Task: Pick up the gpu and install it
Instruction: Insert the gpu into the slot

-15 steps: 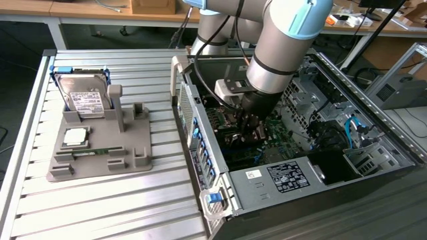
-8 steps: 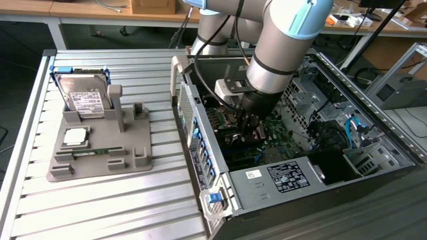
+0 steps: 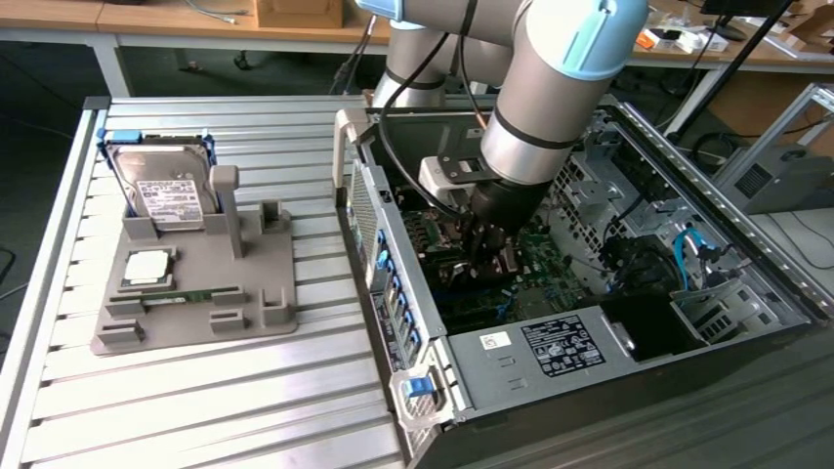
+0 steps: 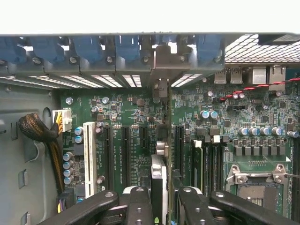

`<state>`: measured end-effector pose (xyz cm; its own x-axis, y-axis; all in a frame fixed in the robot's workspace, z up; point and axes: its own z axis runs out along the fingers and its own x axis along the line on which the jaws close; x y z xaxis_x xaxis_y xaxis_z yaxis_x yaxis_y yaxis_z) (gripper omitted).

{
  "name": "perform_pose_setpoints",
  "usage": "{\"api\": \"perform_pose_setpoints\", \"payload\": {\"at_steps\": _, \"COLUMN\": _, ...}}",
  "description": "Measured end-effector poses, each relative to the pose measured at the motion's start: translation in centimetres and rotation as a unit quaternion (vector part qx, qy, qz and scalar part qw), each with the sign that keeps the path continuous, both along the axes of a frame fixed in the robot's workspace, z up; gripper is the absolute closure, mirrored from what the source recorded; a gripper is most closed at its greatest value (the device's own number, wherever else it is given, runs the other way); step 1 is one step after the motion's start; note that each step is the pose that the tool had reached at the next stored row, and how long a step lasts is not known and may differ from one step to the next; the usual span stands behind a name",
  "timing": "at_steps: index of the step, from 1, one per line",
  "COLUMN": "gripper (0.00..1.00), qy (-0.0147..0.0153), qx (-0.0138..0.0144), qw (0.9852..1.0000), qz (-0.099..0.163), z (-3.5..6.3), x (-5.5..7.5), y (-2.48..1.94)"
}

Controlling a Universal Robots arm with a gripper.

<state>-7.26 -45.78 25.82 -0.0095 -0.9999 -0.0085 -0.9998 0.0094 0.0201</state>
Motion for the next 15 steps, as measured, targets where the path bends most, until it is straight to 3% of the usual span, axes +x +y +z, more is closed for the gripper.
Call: {"api": "perform_pose_setpoints", "payload": {"at_steps": 15, "gripper": 0.73, "qy": 0.0001, "qx": -0.0002, "qw": 1.0, "qz": 0.0, "z": -0.09, "x": 0.0, "y": -0.02}}
